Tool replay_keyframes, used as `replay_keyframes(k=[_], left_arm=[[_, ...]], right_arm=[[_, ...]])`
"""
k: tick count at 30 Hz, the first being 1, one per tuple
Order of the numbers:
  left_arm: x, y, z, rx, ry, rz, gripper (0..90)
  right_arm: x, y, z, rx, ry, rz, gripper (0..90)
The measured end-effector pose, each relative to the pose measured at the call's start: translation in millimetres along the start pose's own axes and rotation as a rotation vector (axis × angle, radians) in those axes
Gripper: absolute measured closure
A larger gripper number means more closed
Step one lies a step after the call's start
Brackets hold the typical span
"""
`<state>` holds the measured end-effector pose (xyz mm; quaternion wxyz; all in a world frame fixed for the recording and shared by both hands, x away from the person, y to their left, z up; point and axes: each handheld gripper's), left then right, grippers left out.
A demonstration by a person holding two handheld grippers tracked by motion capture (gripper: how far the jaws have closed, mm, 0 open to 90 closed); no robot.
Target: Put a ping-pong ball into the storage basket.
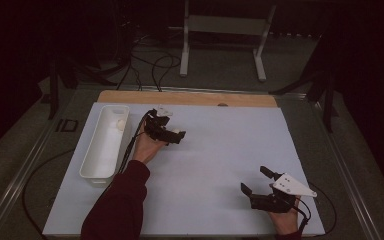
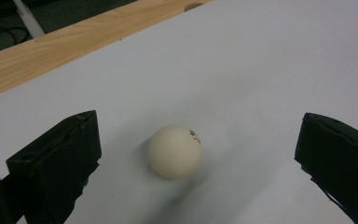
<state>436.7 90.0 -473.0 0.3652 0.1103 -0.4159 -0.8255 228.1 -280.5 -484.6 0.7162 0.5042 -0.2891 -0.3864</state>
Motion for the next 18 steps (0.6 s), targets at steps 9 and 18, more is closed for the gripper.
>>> replay_keyframes(k=[9,18], left_arm=[[-0.6,-2.8,-8.3,-0.012,0.0,0.01,1.0],[-2.1,-5.6,-14.1,-0.023,0.004,0.025,0.6]], right_arm=[[-0.1,0.2,0.4,0.003,0.0,-0.003,8.6],[-0.2,0.3,0.7,0.002,0.001,-0.008,8.6]])
Point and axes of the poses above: each handheld gripper's, and its own axes: z roughly backward along the jaws, y roughly out of its top, x roughly to its right, and after that the axes turned 6 degrees about -y, right-handed
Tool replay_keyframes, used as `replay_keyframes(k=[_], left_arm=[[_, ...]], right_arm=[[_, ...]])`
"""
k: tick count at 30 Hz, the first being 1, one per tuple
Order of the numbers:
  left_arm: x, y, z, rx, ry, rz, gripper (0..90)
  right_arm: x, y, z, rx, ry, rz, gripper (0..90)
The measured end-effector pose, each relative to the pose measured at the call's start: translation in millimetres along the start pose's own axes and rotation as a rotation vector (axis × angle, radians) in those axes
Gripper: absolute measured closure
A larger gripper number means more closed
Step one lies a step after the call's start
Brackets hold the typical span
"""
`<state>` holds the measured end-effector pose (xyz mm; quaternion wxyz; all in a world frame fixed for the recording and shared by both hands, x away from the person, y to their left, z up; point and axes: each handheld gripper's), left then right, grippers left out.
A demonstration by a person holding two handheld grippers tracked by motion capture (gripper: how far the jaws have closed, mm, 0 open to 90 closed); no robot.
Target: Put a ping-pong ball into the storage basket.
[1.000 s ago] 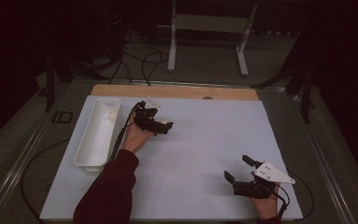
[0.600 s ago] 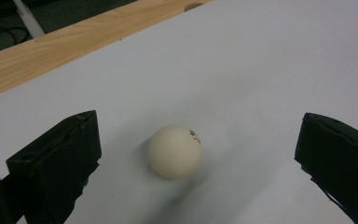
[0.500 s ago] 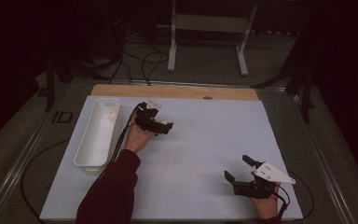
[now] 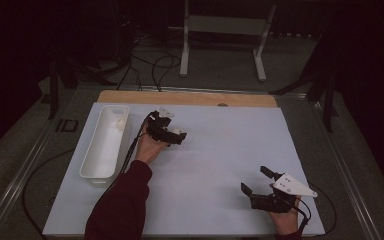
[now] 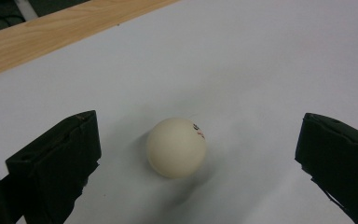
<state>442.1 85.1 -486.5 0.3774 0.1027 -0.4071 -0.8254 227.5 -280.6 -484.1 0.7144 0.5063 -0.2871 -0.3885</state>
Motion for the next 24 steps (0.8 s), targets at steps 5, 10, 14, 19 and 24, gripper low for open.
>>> replay_keyframes(k=[5,10,14,19,24], left_arm=[[0.5,-1.0,-3.5,-0.005,0.0,0.004,0.6],[-0.6,-3.3,-8.0,-0.02,-0.006,0.013,0.9],[-1.3,-4.8,-10.8,-0.031,0.002,0.019,2.3],[-0.8,-5.9,-14.3,-0.041,0.014,0.022,5.1],[-0.3,-7.9,-18.1,-0.053,0.044,0.03,11.9]], right_arm=[[-0.1,0.1,0.1,0.001,0.0,0.002,8.6],[0.2,0.1,0.2,0.003,0.0,0.0,8.6],[0.2,0.2,0.5,0.002,-0.001,0.002,8.6],[0.5,0.2,0.6,0.004,0.0,0.002,8.6],[0.4,0.3,0.8,0.004,0.0,0.002,8.6]])
Point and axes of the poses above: each handheld gripper's, and its own axes: z roughly backward along the jaws, y roughly out of its top, x roughly to its right, and after that the axes turned 6 degrees about -y, right-handed
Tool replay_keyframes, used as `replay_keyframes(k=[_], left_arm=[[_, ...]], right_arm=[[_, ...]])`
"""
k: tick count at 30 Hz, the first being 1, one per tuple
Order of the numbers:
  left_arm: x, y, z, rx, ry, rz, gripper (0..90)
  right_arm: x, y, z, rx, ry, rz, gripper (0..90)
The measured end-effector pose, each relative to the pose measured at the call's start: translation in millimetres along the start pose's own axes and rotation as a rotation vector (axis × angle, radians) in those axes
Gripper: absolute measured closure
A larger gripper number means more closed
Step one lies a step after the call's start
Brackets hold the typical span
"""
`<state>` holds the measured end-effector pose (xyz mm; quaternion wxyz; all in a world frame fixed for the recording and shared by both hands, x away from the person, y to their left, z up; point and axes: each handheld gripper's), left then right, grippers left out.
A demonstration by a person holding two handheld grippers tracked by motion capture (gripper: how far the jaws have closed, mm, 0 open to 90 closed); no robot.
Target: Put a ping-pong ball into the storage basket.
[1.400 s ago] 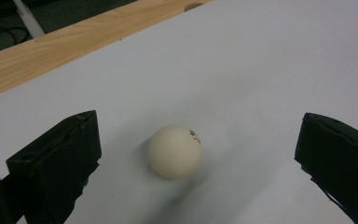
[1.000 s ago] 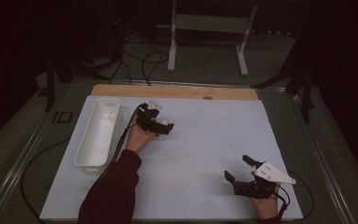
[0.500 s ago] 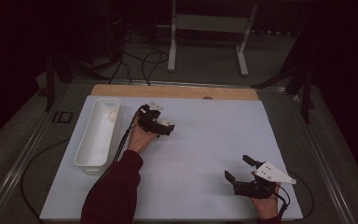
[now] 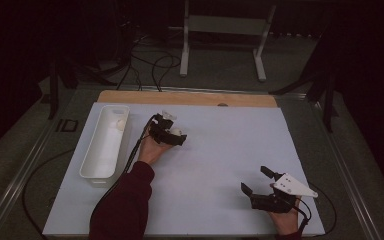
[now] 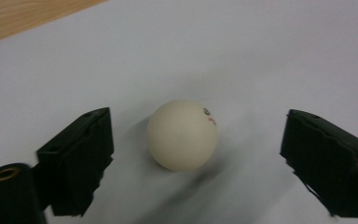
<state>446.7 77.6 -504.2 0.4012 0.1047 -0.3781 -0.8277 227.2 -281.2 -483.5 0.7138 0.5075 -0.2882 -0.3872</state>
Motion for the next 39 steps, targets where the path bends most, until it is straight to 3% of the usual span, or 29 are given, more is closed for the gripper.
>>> replay_keyframes(k=[11,26,39], left_arm=[[-2.2,-2.4,-5.0,0.003,-0.013,0.033,27.7],[-4.0,-5.3,-11.2,-0.025,-0.001,0.033,50.3],[0.0,-3.7,-7.3,-0.011,-0.007,0.008,51.3]], right_arm=[[0.3,0.2,0.5,0.001,-0.001,0.0,8.6],[0.0,0.5,0.6,0.002,-0.001,0.0,8.6],[-0.1,0.6,0.1,0.004,0.0,0.001,8.6]])
Point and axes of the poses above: each handheld gripper's, and its own axes: z roughly backward along the jaws, y roughly out of its top, x roughly to its right, and after that the axes turned 6 degrees about -y, right-handed
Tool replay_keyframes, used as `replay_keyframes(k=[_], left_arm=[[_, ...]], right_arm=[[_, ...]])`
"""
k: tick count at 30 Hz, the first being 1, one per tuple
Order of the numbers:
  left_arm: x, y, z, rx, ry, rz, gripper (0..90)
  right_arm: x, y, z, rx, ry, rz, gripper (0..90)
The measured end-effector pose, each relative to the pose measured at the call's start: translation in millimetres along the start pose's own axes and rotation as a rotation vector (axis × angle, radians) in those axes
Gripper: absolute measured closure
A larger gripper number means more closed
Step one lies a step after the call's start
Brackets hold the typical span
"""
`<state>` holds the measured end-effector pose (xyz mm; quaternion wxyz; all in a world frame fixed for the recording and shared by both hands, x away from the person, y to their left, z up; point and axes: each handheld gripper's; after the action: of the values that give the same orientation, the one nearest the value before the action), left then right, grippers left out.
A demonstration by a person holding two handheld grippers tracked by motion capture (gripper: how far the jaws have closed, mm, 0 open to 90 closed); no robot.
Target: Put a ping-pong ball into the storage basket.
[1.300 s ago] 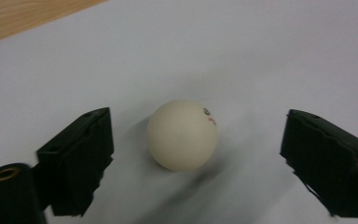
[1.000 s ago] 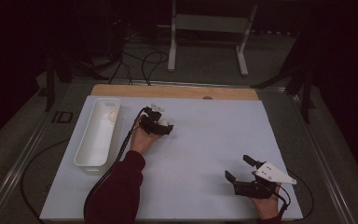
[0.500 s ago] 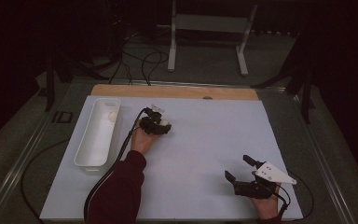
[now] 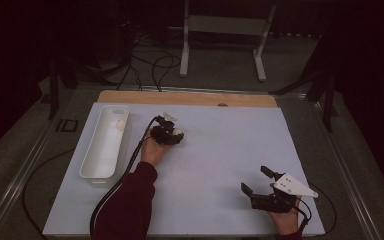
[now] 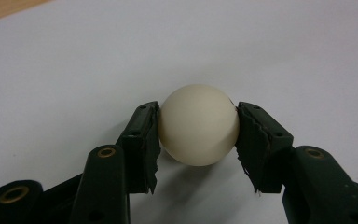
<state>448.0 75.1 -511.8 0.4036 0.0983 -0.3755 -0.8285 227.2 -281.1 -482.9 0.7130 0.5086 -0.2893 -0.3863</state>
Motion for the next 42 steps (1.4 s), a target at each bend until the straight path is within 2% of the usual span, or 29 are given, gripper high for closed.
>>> replay_keyframes(k=[16,27,42], left_arm=[[5.9,8.5,19.1,0.062,-0.001,-0.024,51.3],[10.2,11.1,26.6,0.064,0.002,-0.042,51.2],[12.8,16.9,41.3,0.099,-0.002,-0.064,51.2]], right_arm=[[-0.7,0.0,-0.5,-0.005,0.0,0.001,8.6],[-0.6,0.1,0.0,-0.001,-0.002,0.001,8.6],[-1.2,-0.1,-0.7,-0.004,0.002,0.003,8.6]])
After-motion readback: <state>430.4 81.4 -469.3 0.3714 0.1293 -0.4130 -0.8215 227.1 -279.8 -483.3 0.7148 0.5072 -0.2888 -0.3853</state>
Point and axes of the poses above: each handheld gripper's, and its own axes: z roughly backward along the jaws, y roughly out of its top, x roughly to its right, and after that the axes turned 6 degrees about -y, right-handed
